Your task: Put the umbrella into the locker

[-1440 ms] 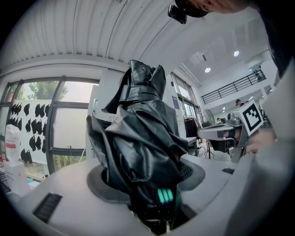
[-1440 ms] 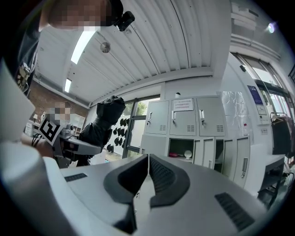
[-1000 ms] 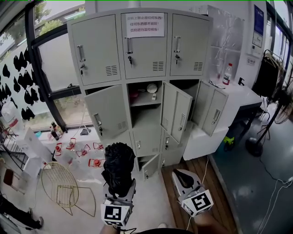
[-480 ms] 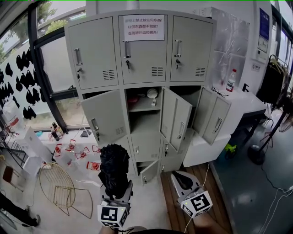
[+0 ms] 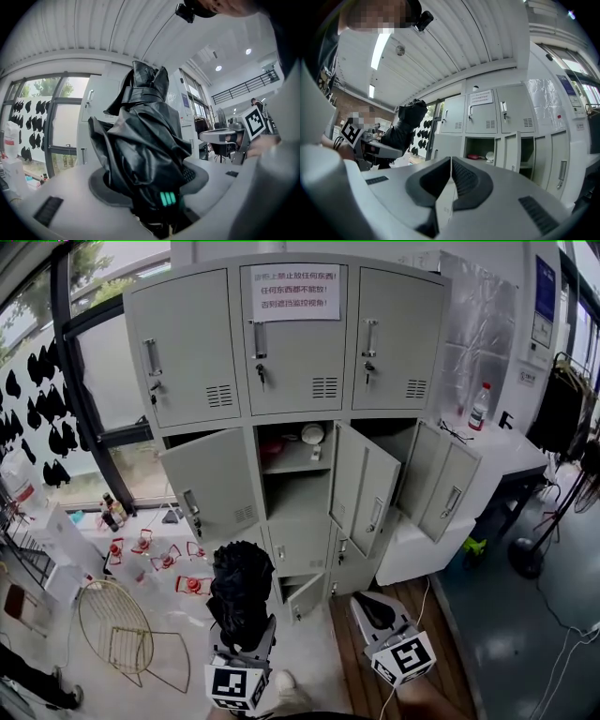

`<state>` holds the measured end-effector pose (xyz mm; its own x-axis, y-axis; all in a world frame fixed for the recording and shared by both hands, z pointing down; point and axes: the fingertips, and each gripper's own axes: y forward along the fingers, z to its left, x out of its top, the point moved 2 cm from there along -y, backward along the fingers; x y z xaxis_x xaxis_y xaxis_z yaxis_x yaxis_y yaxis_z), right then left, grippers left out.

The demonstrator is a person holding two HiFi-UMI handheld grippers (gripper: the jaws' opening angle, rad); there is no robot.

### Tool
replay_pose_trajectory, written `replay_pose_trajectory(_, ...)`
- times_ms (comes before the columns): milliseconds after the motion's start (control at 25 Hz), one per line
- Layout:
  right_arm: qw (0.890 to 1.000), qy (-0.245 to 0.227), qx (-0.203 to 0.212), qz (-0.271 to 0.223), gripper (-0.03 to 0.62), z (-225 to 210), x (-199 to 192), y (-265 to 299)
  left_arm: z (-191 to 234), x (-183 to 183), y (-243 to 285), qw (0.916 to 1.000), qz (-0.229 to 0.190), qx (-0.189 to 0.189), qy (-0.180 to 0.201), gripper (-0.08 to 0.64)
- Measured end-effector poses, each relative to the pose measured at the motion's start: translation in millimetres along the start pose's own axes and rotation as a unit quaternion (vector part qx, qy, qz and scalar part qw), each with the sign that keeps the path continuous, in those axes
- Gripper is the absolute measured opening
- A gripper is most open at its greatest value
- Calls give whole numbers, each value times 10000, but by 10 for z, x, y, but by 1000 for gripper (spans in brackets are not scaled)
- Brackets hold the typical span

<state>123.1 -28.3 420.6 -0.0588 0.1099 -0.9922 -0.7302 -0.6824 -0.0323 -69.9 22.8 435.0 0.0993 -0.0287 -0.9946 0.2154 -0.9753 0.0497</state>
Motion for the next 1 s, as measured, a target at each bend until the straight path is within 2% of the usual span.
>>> replay_pose_trajectory(520,9999,-5,-109,51,32,-262,-69,770,455,-54,707,9997,33,-216,55,259)
replay_pose_trajectory(1000,9999,29,-77,83,32,-520,-133,1310,825,-66,1225,9996,137,-216,84,259)
